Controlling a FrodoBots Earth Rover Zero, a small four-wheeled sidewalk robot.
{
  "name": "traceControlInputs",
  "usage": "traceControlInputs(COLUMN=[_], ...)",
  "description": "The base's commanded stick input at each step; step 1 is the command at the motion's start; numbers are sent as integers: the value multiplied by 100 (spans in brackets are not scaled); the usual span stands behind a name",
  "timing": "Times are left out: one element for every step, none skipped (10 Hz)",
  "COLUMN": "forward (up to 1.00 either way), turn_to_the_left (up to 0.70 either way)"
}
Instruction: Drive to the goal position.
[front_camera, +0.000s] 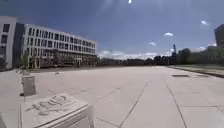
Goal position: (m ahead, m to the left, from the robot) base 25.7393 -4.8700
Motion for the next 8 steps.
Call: traceControlInputs(forward=[6, 6, 6, 6, 6, 6, 6, 6], turn_to_the_left=[0, 0, 0, 0, 0, 0, 0, 0])
